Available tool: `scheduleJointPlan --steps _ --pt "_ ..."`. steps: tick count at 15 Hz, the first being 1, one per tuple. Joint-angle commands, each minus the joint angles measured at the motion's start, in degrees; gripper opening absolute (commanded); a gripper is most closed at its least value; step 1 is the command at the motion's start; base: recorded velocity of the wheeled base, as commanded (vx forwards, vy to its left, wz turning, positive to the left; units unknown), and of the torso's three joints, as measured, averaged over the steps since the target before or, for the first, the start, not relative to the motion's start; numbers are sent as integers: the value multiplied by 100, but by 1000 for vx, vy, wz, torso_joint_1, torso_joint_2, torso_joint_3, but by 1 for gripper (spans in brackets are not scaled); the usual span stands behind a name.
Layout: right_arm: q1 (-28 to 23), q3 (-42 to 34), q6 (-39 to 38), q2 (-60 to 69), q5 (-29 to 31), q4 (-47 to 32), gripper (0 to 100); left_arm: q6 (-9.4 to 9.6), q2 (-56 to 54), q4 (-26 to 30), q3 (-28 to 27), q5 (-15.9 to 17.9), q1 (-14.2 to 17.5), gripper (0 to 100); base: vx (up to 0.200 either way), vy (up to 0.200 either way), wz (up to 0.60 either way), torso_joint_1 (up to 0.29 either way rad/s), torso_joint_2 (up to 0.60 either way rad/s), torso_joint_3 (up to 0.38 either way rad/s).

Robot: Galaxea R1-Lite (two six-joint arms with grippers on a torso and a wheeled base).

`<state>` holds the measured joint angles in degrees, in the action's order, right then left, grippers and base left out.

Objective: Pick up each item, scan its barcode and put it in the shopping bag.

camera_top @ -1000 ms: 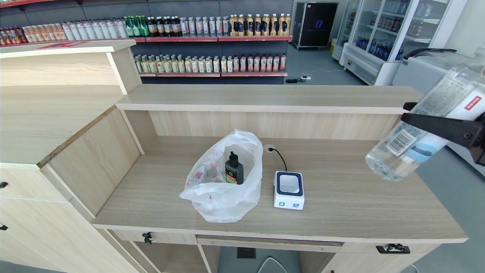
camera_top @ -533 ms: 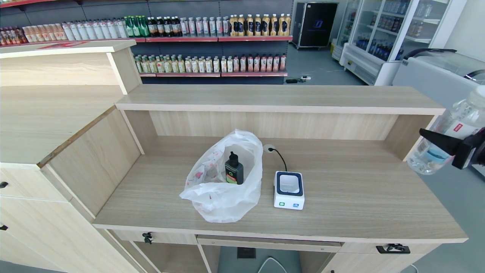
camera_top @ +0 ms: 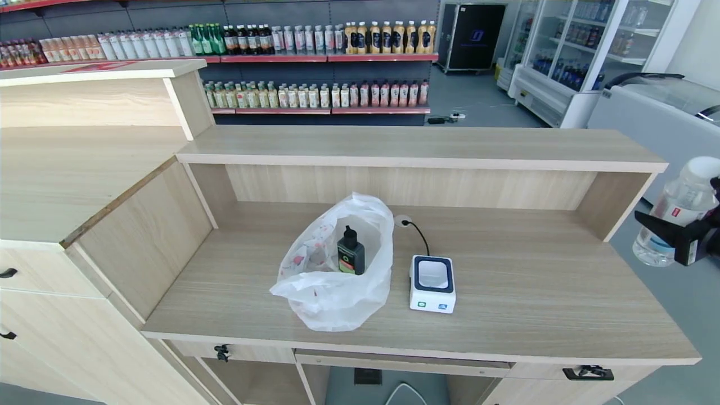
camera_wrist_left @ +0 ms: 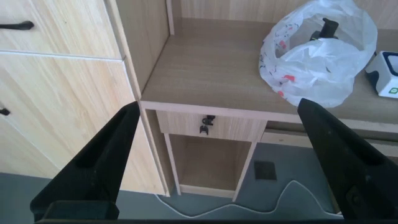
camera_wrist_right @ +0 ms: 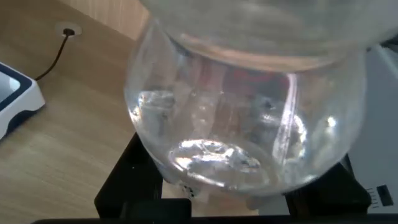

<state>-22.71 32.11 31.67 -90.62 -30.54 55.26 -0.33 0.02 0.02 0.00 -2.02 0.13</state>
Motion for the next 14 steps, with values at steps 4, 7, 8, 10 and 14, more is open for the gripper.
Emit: scheduleJointPlan --steps 4,7,8,10,14 --pt "425 -21 498 -17 -31 2 0 -2 -2 -2 0 -9 4 100 0 0 600 2 2 2" --pt "557 -21 1175 -236 -128 55 0 -2 -2 -2 0 0 4 100 0 0 600 -1 4 10" --pt "566 -21 1271 -324 -269 37 0 -2 -2 -2 0 0 4 100 0 0 0 0 0 0" --pt "592 41 1737 -649 -348 81 0 -2 -2 -2 0 0 4 100 0 0 0 0 0 0" --pt "592 41 2484 -1590 -813 1215 0 -2 -2 -2 0 0 4 100 0 0 0 0 0 0"
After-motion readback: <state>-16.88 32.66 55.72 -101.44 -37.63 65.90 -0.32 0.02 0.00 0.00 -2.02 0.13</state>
